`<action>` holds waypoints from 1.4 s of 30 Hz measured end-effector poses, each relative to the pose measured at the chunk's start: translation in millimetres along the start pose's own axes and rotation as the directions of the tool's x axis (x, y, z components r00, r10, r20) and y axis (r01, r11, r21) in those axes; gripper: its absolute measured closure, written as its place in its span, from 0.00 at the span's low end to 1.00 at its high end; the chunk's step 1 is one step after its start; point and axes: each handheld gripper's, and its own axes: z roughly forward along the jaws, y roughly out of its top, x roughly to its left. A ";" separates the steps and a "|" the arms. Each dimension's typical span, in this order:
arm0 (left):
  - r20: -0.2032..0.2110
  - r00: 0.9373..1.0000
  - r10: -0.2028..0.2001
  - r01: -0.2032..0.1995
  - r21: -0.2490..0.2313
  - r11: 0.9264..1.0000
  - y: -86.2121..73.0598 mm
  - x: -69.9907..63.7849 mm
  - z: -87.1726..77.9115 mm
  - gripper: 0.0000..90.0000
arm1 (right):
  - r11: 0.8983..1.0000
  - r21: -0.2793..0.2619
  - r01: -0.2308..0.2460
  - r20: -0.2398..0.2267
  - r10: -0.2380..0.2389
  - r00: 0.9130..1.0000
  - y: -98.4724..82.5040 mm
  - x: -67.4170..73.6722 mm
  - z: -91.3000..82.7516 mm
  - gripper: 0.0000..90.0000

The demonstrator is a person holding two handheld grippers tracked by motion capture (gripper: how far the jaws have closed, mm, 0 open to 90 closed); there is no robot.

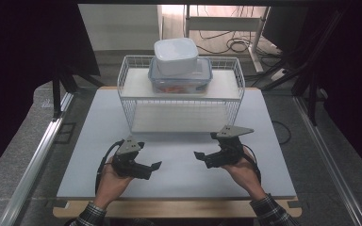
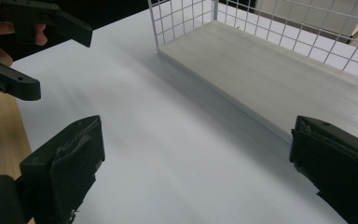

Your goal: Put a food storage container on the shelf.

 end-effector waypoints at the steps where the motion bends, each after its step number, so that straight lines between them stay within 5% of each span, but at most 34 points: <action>1: -0.003 1.000 -0.006 0.006 0.002 1.000 -2.6 0.6 -0.2 0.06 | 1.000 0.001 -0.002 0.001 0.002 1.000 -1.0 -0.2 -0.8 0.04; 42: -0.086 0.993 -0.076 0.078 0.015 0.997 -54.6 13.9 -24.9 0.05 | 0.996 0.050 -0.072 0.108 0.066 0.992 -64.2 -17.2 -37.5 0.02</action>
